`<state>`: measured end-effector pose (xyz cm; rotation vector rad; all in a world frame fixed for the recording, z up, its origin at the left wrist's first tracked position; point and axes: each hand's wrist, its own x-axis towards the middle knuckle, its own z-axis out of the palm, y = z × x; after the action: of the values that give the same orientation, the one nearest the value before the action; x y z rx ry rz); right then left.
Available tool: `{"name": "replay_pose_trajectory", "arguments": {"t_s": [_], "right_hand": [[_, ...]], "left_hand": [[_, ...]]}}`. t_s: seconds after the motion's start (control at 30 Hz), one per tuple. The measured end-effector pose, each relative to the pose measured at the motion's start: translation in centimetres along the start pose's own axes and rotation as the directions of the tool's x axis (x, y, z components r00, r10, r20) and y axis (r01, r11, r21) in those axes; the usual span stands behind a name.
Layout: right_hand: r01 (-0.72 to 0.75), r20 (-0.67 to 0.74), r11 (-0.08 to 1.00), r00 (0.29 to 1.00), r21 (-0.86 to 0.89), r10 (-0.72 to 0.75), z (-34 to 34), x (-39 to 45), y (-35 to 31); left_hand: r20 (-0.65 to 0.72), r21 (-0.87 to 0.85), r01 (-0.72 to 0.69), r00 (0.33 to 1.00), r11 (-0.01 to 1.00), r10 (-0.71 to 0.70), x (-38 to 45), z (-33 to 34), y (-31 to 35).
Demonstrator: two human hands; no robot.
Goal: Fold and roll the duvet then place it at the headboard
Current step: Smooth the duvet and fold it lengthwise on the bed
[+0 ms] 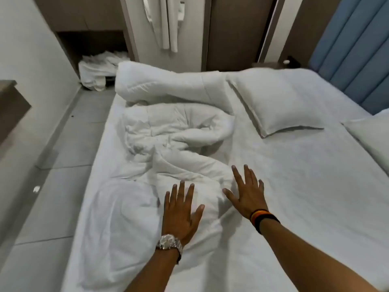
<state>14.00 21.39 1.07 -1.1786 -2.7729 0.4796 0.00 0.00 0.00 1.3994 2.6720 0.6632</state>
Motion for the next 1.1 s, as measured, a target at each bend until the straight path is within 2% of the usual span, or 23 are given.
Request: {"name": "replay_pose_trajectory", "arguments": {"t_s": [0.13, 0.33, 0.43, 0.63, 0.77, 0.9, 1.0, 1.1], "right_hand": [[-0.095, 0.072, 0.992, 0.993, 0.081, 0.089, 4.6, 3.9, 4.6], [-0.122, 0.105, 0.964, 0.989, 0.236, 0.100, 10.7, 7.5, 9.0], [-0.154, 0.089, 0.938, 0.987, 0.311, 0.133, 11.9, 7.1, 8.6], [-0.220, 0.165, 0.934, 0.970, 0.283, 0.179, 9.9, 3.7, 8.8], [-0.294, 0.115, 0.880, 0.956, 0.372, 0.270, 6.5, -2.7, 10.1], [-0.383, 0.032, 0.802, 0.909, 0.459, 0.416, 3.2, -14.1, 12.5], [-0.464, -0.010, 0.756, 0.850, 0.462, 0.527, 1.9, -24.2, 14.7], [-0.543, -0.051, 0.713, 0.779, 0.444, 0.625, 1.6, -32.1, 16.2]], "left_hand": [[-0.004, 0.096, 0.040, 0.999, 0.995, -0.040, 2.0, 5.8, -0.1], [0.052, 0.237, 0.081, 0.994, 0.968, -0.095, 4.6, 12.1, -2.3], [0.070, 0.266, 0.100, 0.990, 0.959, -0.123, 4.6, 13.1, -2.5], [0.135, 0.216, 0.113, 0.980, 0.970, -0.144, 3.5, 12.2, -0.5], [0.205, 0.166, 0.069, 0.973, 0.984, -0.103, 2.0, 11.0, 2.2], [0.300, 0.084, -0.075, 0.953, 0.994, 0.047, -2.3, 10.4, 6.9], [0.390, 0.030, -0.185, 0.907, 0.982, 0.159, -7.2, 10.8, 11.2], [0.492, 0.007, -0.301, 0.831, 0.954, 0.258, -13.0, 12.1, 14.7]]}}
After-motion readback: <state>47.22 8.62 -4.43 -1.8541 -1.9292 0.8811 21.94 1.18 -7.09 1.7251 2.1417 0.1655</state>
